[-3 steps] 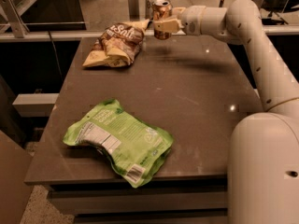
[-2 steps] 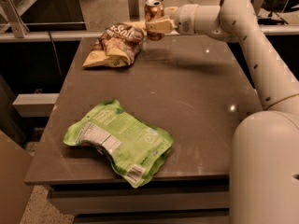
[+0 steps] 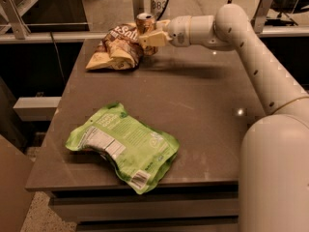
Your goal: Move orange can near brown chip bag
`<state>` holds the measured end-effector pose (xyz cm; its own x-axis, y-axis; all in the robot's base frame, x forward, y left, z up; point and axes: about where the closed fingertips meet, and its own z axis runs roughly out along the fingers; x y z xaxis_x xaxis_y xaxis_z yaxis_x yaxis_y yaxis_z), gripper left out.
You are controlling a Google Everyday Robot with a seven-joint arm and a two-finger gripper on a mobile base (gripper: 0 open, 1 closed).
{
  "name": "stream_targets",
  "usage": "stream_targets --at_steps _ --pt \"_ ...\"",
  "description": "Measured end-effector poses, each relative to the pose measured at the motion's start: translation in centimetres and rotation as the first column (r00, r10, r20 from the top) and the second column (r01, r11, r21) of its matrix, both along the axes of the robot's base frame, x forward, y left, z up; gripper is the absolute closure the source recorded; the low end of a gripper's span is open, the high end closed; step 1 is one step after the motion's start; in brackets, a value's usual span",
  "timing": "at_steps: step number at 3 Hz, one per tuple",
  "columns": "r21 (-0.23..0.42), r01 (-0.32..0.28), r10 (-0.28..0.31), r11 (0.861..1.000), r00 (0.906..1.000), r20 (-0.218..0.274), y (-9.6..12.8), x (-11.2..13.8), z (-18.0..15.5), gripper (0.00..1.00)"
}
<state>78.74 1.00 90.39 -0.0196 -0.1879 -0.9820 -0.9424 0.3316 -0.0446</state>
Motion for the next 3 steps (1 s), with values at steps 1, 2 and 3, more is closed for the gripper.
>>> stream_targets --at_steps 1,2,3 --pt "0.001 -0.037 0.038 0.999 0.9979 -0.053 1.2 -1.4 -1.5 0.83" --pt "-0.006 -0.067 0.066 0.998 0.9936 -0.091 2.0 -2.3 -2.7 0.59" --pt "-0.029 -0.084 0.081 0.996 0.9904 -0.112 2.4 -3.1 -3.4 0.36"
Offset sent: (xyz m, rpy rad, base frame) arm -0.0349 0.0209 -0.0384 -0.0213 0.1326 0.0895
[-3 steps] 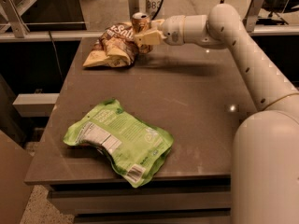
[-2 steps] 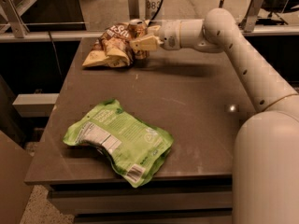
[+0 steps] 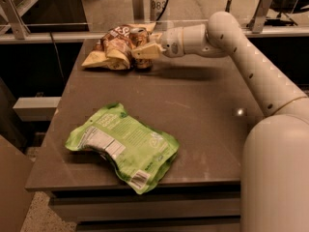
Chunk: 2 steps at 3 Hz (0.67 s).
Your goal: Move orange can near brown chip bag
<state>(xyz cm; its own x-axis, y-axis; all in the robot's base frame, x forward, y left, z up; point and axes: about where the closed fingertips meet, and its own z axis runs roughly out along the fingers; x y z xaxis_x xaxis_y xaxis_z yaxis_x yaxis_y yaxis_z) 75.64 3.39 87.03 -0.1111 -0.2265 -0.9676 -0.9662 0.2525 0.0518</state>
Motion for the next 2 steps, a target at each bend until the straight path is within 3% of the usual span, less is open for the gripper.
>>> stream_targets --at_steps 1,2 --pt "-0.015 -0.004 0.004 1.000 1.0000 -0.008 0.03 -0.40 -0.45 0.14" --pt "-0.020 -0.015 0.015 1.000 0.9999 0.002 0.12 -0.68 -0.41 0.00"
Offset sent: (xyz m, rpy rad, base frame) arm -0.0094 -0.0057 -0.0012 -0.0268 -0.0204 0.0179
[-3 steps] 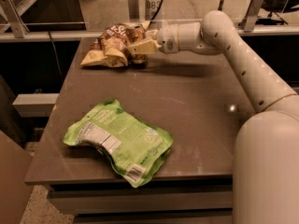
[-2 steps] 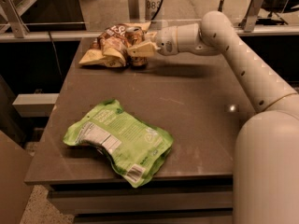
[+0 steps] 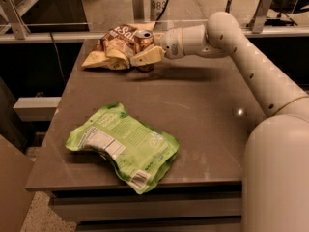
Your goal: Move orange can near brown chip bag
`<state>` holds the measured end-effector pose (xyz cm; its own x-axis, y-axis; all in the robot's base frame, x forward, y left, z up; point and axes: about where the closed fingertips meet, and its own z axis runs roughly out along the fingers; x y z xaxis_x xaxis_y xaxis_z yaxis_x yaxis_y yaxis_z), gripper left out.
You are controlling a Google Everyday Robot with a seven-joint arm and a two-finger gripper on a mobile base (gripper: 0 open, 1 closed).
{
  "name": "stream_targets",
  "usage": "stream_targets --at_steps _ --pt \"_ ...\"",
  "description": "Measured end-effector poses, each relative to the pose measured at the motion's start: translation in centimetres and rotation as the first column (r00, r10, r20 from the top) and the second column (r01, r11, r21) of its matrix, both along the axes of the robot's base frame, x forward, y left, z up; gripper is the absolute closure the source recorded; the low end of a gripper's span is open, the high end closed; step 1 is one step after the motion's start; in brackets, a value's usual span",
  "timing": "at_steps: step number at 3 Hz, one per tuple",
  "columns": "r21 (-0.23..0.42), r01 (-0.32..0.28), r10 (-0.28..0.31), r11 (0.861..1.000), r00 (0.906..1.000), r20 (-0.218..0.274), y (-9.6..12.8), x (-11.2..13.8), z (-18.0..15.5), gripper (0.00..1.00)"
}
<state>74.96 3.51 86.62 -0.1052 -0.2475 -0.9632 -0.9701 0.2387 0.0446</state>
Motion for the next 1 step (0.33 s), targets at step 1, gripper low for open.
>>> stream_targets --at_steps 1 --pt "0.000 0.000 0.000 1.000 1.0000 0.000 0.01 0.00 0.00 0.00"
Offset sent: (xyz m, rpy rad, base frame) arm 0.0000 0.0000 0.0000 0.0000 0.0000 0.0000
